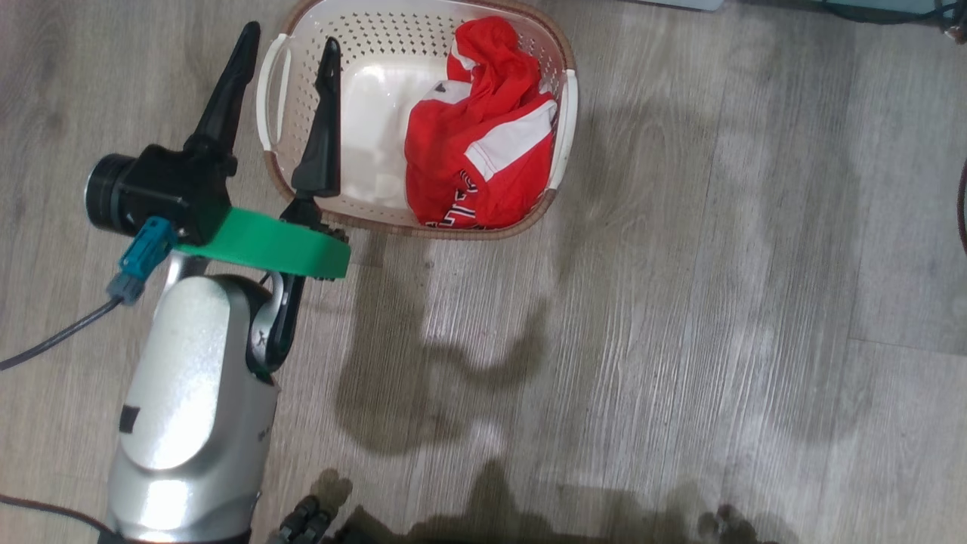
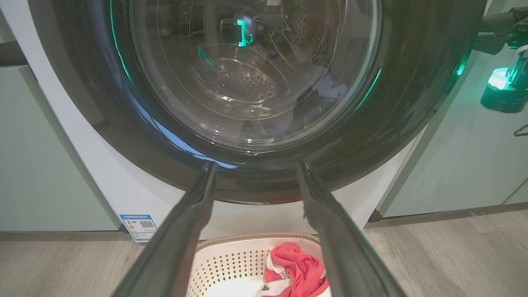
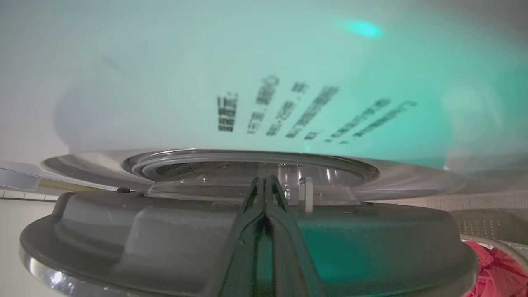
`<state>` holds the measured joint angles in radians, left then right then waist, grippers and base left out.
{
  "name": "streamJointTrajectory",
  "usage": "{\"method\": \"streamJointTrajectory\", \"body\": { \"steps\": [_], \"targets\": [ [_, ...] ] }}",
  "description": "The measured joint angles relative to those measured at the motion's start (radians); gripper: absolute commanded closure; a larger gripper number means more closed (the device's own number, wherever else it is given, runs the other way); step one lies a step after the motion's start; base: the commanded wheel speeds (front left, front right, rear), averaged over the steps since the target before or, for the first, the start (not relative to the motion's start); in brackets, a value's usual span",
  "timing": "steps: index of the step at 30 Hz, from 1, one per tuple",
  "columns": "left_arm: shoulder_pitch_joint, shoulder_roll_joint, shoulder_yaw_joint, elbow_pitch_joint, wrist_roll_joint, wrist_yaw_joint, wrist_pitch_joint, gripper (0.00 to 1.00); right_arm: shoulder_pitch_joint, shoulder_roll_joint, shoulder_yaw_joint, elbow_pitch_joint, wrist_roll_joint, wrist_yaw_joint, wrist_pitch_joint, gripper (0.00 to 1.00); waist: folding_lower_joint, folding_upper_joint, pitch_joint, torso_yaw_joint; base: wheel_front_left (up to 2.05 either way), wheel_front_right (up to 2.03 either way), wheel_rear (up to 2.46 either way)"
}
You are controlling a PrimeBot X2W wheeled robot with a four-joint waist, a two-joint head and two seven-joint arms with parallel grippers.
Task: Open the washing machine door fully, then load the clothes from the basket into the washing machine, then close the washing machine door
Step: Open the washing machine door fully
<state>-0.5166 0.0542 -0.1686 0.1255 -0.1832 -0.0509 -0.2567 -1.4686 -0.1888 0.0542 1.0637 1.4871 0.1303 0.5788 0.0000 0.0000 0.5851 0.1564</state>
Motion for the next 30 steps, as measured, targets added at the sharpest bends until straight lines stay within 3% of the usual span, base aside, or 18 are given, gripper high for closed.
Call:
{"method": "streamJointTrajectory", "body": {
  "steps": [11,30],
  "targets": [
    [0.001,-0.007,0.009,0.022,0.009,-0.008,0.0,0.0,0.024,0.001,0.007,-0.012,0.019,0.0,0.126,1.0,0.0,0.0,-0.042,-0.012,0.0,0.0,0.0],
    [0.078,-0.012,0.034,0.058,0.025,-0.007,0.0,0.0,0.28,0.049,0.065,-0.176,0.027,0.0,0.321,1.0,-0.0001,0.0,-0.162,-0.029,0.0,0.0,0.0]
  ]
}}
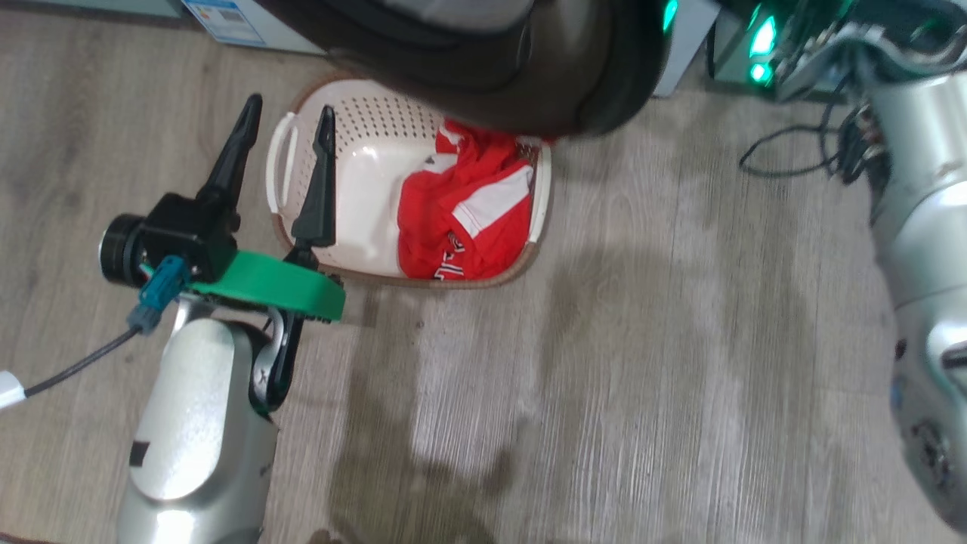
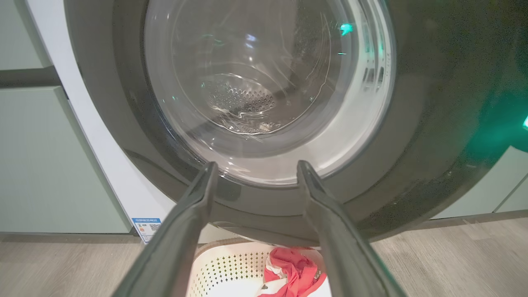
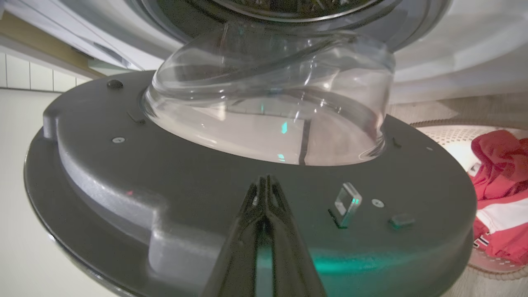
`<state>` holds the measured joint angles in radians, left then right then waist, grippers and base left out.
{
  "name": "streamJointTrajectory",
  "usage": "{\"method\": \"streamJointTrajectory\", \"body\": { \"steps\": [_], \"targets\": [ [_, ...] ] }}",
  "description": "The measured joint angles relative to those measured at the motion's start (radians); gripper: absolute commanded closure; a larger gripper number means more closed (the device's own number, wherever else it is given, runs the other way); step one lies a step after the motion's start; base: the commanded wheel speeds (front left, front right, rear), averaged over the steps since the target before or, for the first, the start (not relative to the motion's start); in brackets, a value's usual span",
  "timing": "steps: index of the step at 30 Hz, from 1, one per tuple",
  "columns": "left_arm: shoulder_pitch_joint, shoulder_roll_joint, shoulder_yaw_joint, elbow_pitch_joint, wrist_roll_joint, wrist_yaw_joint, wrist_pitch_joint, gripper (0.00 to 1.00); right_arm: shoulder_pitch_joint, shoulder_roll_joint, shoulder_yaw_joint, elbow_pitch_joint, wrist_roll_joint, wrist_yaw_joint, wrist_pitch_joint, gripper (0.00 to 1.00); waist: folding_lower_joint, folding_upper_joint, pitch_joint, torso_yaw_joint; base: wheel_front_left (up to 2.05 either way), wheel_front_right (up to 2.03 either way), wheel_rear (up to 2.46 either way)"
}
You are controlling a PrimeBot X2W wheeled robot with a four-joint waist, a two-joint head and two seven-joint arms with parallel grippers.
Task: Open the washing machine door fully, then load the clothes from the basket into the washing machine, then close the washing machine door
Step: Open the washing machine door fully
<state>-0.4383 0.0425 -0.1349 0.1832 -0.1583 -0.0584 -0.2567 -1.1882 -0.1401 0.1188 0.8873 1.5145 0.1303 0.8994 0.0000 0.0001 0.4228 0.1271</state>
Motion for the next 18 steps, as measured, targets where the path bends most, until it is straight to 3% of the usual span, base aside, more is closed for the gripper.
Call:
{"method": "streamJointTrajectory", "body": {
  "steps": [18],
  "targets": [
    [0.114,-0.001,0.011,0.033,-0.019,0.029,0.0,0.0,0.302,0.042,0.063,-0.21,0.04,0.0,0.149,1.0,0.0,0.0,-0.134,0.117,0.0,0.0,0.0]
  ]
}}
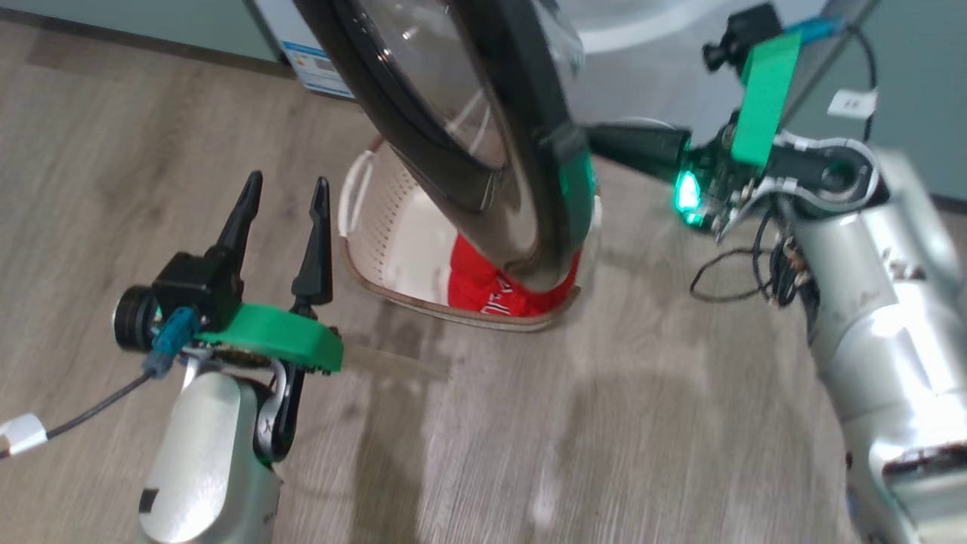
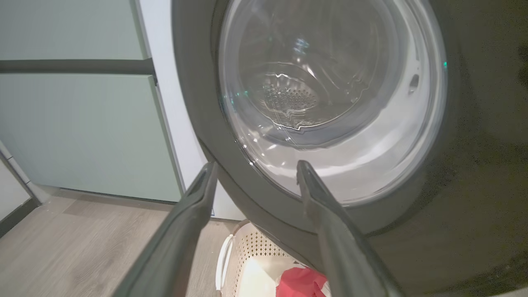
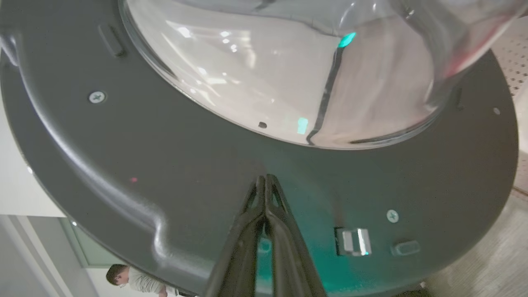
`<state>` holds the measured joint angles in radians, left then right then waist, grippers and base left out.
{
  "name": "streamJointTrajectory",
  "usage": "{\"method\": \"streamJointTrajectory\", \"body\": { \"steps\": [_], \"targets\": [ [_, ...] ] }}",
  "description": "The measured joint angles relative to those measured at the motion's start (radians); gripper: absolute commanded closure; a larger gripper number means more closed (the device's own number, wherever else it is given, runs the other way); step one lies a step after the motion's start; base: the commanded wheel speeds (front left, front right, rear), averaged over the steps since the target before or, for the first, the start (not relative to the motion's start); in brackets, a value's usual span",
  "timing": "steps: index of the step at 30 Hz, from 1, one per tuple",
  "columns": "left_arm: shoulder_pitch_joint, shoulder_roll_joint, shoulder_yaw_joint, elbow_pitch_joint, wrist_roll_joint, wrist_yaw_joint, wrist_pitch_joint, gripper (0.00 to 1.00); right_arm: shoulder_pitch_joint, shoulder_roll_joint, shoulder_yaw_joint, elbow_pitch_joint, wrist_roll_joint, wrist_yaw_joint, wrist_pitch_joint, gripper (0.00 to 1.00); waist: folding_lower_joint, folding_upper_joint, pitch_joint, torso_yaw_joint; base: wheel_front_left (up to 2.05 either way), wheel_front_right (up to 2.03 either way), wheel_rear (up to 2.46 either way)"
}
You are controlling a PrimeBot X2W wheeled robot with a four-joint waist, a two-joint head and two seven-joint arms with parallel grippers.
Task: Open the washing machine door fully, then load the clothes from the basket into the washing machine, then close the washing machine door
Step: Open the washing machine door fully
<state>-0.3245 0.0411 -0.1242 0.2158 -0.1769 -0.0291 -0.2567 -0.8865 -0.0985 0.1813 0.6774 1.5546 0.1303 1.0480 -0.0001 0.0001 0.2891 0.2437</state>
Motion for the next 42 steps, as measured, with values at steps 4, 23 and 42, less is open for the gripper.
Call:
{"method": "streamJointTrajectory", "body": {
  "steps": [4,23,42],
  "targets": [
    [0.025,-0.001,0.001,0.002,-0.012,0.015,0.0,0.0,0.074,0.004,0.013,-0.054,0.009,0.0,0.004,1.0,0.0,0.0,-0.023,0.036,0.0,0.0,0.0],
    [0.066,-0.001,-0.002,0.003,-0.054,0.043,0.0,0.0,0.164,0.017,0.111,-0.131,0.069,0.0,-0.028,1.0,0.0,0.0,-0.064,0.174,0.0,0.0,0.0],
    [0.084,-0.002,-0.005,0.003,-0.071,0.064,0.0,0.0,0.303,0.011,0.099,-0.238,0.203,0.0,-0.17,0.82,0.0,0.0,-0.084,0.16,0.0,0.0,0.0]
  ]
}}
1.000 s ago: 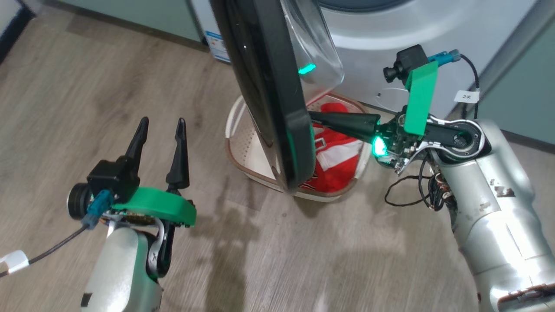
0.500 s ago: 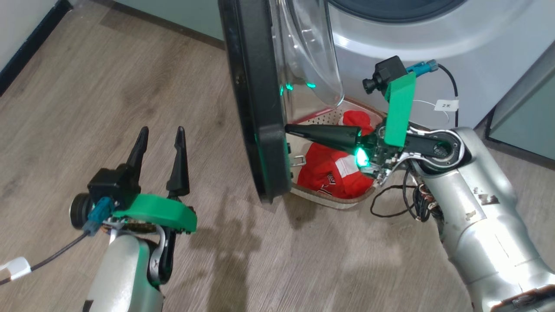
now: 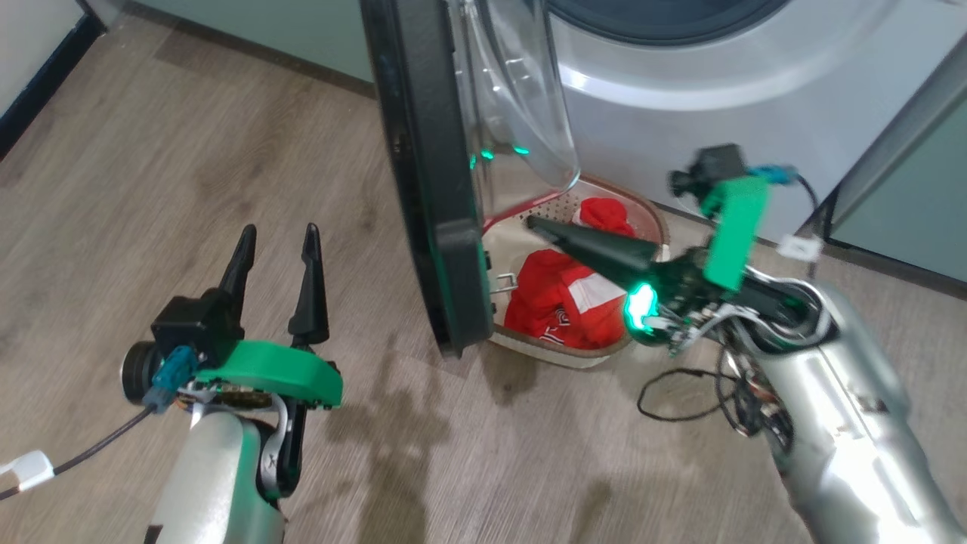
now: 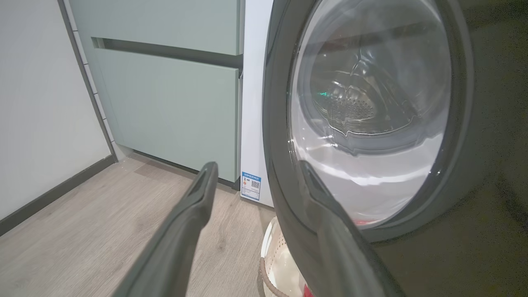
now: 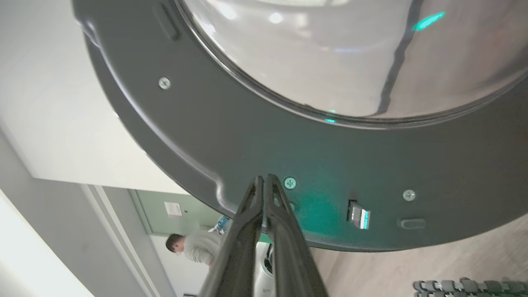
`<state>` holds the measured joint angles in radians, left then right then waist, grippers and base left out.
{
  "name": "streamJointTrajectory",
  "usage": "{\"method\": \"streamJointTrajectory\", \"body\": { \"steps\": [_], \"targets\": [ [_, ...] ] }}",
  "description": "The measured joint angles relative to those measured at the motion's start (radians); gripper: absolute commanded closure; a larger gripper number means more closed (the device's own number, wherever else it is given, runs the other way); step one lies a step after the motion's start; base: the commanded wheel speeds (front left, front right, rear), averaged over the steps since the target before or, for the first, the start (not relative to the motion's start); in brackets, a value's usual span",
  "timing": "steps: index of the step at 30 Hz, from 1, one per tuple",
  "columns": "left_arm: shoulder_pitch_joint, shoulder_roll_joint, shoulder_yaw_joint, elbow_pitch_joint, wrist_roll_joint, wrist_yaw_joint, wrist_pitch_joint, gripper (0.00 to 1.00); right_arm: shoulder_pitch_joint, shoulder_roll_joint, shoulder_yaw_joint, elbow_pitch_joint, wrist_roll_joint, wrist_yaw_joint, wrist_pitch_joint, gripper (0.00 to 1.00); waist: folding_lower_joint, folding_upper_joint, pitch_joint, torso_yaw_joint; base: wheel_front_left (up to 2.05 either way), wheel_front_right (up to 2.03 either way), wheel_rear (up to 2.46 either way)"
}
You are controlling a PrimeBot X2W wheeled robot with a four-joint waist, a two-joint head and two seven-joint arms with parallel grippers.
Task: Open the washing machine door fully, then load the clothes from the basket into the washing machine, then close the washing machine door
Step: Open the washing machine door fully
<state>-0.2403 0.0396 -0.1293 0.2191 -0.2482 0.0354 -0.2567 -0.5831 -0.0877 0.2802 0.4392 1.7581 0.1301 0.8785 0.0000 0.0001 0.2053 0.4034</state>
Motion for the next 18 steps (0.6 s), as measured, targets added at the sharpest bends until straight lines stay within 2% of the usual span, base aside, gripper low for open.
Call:
{"method": "streamJointTrajectory", "body": {
  "steps": [1,2,3,11,18],
  "targets": [
    [0.0,0.0,0.0,0.0,0.0,0.0,0.0,0.0,0.021,-0.004,-0.017,-0.021,0.012,0.0,-0.017,0.51,0.0,0.0,-0.002,-0.004,0.0,0.0,0.0],
    [0.001,0.0,0.0,0.0,0.0,0.0,0.0,0.0,0.042,-0.008,-0.032,-0.045,0.021,0.0,-0.035,0.15,0.0,0.0,-0.004,-0.008,0.0,0.0,0.0],
    [0.001,0.0,0.001,0.0,0.0,0.0,0.0,0.0,0.065,-0.012,-0.05,-0.071,0.032,0.0,-0.053,0.0,0.0,0.0,-0.005,-0.012,0.0,0.0,0.0],
    [0.003,0.0,0.004,0.0,0.002,0.0,0.0,0.0,0.298,-0.036,-0.162,-0.297,0.079,0.0,-0.198,0.0,0.0,0.0,-0.013,-0.037,0.0,0.0,0.0],
    [0.027,0.002,0.017,0.0,0.002,-0.001,0.0,0.0,0.48,-0.033,-0.206,-0.447,0.072,0.0,-0.306,0.0,0.0,0.0,-0.025,-0.058,0.0,0.0,0.0]
  ]
}}
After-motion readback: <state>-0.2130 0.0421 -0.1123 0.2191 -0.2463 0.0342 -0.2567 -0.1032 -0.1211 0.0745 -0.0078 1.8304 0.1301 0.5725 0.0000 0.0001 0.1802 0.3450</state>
